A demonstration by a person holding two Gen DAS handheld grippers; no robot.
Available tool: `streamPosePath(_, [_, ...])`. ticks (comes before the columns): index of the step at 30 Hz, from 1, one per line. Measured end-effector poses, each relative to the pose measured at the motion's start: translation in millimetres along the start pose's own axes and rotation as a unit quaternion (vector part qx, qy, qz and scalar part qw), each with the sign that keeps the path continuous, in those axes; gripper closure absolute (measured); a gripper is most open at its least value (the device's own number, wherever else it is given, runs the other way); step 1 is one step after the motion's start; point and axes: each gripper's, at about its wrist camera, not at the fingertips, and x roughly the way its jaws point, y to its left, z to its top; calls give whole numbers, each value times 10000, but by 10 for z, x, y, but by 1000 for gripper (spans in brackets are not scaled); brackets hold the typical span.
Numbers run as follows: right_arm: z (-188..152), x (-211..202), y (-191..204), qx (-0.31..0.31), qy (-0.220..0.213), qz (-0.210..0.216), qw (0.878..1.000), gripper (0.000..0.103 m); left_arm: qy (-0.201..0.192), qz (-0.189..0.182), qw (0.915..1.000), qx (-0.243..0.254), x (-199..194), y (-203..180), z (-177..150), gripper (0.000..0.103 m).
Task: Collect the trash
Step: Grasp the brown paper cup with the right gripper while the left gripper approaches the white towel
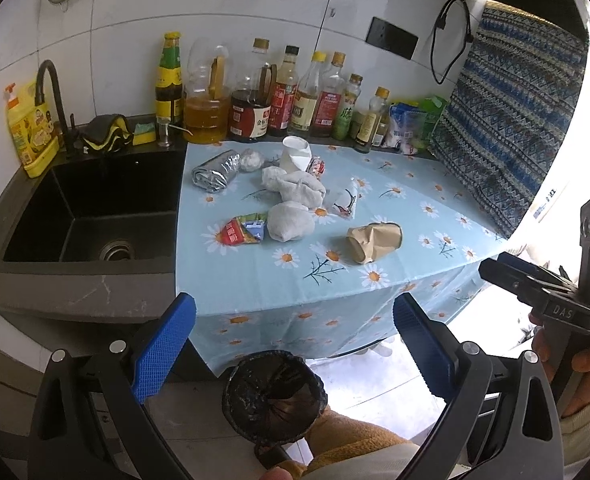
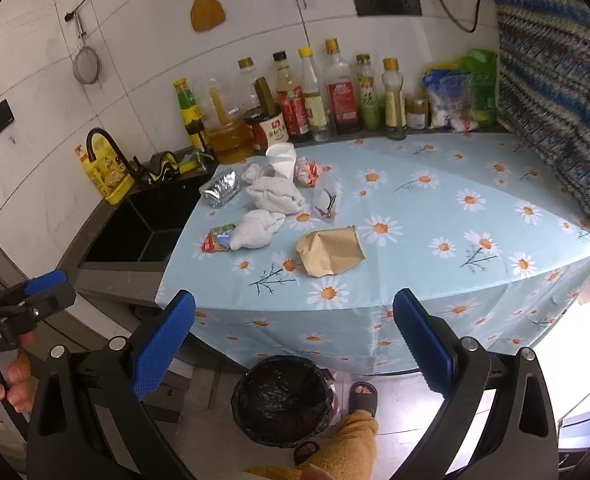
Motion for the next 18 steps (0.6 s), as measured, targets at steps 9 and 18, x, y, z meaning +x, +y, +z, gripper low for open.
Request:
streamPosePath(9, [182,759,-278,-50,508,36,9987,5,411,-33,9988,-261,604,109,246,7])
streamPosePath(18, [331,1598,-452,-195,1060,75,9941,5,1009,202,9931,-555,1260,203,346,7])
